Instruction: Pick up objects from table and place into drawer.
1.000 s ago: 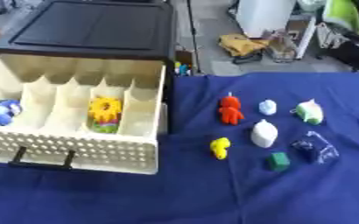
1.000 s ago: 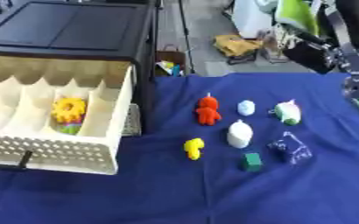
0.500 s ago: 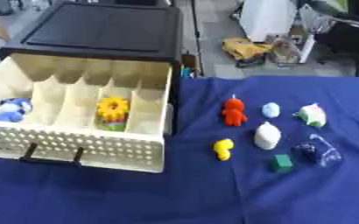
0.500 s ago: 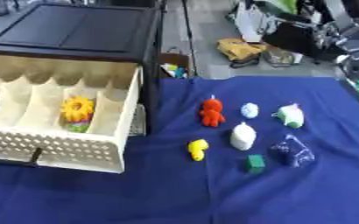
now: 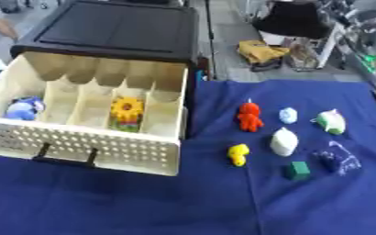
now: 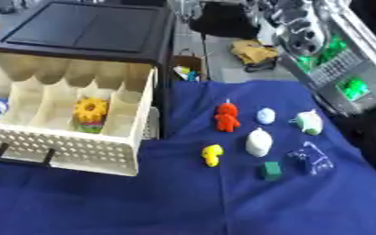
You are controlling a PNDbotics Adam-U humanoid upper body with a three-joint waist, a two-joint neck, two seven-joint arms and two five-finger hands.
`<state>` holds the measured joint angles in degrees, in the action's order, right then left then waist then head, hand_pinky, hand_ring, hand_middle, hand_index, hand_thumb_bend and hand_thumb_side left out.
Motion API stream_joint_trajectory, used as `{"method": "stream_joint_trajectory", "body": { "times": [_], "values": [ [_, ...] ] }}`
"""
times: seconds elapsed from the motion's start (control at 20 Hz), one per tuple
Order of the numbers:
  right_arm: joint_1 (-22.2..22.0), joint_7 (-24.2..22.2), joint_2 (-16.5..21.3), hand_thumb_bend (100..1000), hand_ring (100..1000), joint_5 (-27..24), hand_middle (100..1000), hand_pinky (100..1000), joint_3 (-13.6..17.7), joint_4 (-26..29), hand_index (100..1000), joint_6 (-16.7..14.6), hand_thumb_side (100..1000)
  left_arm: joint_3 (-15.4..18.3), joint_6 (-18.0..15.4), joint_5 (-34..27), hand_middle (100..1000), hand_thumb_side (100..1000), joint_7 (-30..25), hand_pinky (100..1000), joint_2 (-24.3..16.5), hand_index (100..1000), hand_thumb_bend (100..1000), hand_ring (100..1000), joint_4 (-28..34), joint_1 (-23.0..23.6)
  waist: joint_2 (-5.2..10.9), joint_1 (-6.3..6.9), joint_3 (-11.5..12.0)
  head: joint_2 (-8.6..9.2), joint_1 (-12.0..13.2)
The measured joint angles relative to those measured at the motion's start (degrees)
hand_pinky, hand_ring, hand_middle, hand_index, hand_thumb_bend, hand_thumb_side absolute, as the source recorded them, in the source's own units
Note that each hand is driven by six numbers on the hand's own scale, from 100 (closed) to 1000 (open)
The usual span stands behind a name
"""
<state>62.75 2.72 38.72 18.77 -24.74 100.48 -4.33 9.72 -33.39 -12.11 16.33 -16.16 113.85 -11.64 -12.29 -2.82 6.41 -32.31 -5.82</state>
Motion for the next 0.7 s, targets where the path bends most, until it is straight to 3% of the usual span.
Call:
{"method": "stream_joint_trajectory", "body": {
  "times": [0.3,0.7],
  "values": [
    [3.7,-4.0,-5.3,100,721,-0.5,397,646,-2.2,-4.7,451,-1.9,115,0.0,0.1,-0.4,578,960,-0.3,441,0.0,796,173,688,0.0,0.0,0.00,-0.14,0.8,-0.36,-0.5],
    [5.9,-7.7,-9.1,100,724,-0.6,393,651,-4.4,-7.3,449,-4.5,124,-0.3,0.3,-0.5,578,960,-0.7,441,0.0,796,172,689,0.0,-0.1,-0.01,-0.39,1.5,-0.36,-1.0]
  ]
}}
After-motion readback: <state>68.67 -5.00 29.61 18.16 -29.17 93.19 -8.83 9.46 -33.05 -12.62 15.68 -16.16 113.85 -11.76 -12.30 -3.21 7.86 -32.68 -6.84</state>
